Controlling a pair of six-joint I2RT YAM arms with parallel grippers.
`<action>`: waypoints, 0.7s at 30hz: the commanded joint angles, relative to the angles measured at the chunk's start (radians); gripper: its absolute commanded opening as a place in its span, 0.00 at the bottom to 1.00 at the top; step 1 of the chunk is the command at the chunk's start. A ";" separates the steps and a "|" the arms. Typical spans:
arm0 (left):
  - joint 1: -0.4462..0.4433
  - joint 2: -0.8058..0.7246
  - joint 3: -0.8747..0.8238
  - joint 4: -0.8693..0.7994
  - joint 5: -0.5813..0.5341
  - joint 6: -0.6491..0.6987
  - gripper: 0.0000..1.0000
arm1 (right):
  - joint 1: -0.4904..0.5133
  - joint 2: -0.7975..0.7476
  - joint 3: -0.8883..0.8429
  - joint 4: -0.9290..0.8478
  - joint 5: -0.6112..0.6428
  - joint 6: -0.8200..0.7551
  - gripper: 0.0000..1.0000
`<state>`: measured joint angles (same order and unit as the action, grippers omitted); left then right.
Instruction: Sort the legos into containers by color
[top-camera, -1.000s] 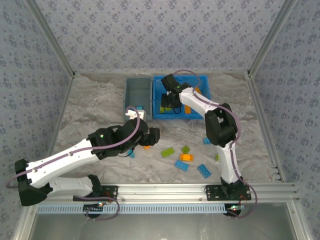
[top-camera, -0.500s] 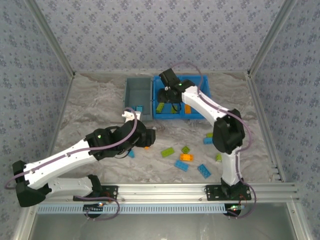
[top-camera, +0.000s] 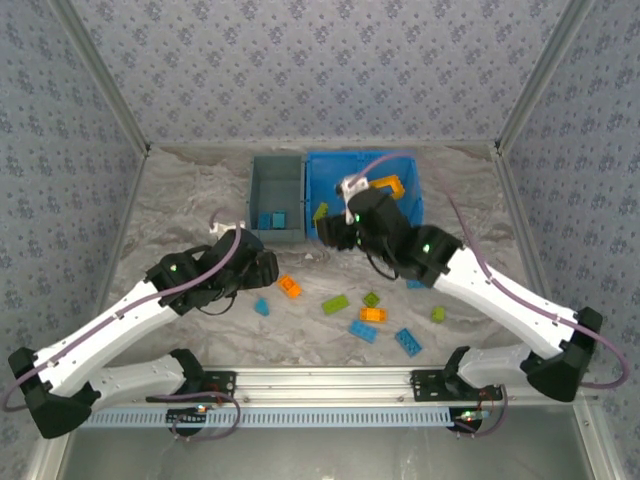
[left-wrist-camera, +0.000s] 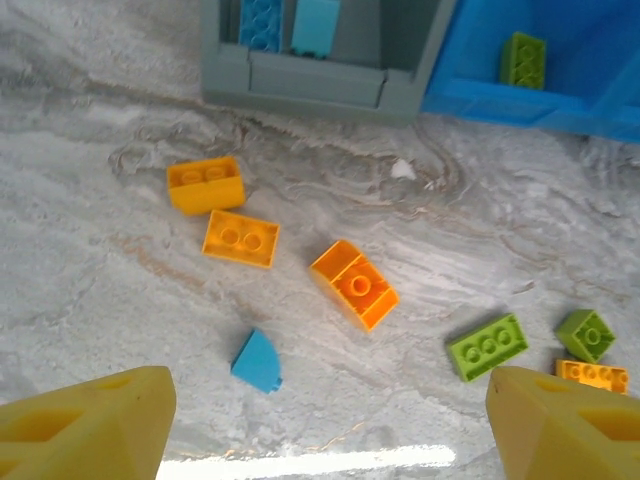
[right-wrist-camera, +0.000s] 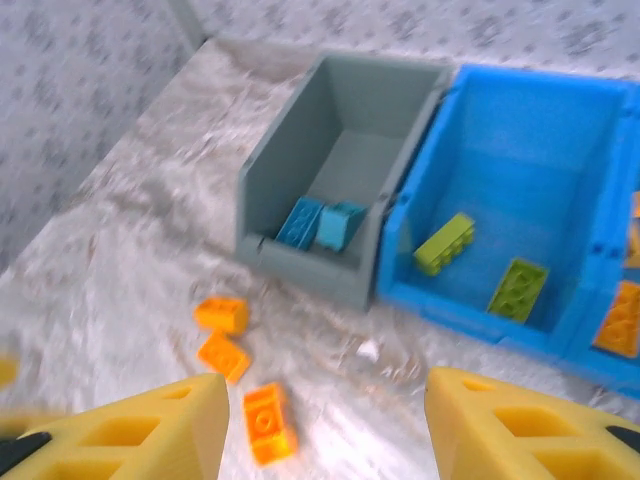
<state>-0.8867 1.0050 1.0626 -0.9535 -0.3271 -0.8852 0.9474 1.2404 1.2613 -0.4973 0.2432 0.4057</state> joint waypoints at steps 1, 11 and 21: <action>0.029 -0.002 -0.038 -0.036 0.087 -0.028 0.80 | 0.110 -0.070 -0.147 0.060 0.038 0.027 0.57; 0.031 0.007 -0.301 0.049 0.238 -0.378 0.69 | 0.443 -0.096 -0.481 0.272 0.047 0.172 0.63; 0.059 0.183 -0.330 0.204 0.267 -0.300 0.79 | 0.507 -0.044 -0.498 0.288 0.072 0.183 0.67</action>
<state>-0.8410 1.1400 0.7063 -0.7963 -0.0856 -1.2148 1.4471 1.1969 0.7635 -0.2348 0.2756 0.5655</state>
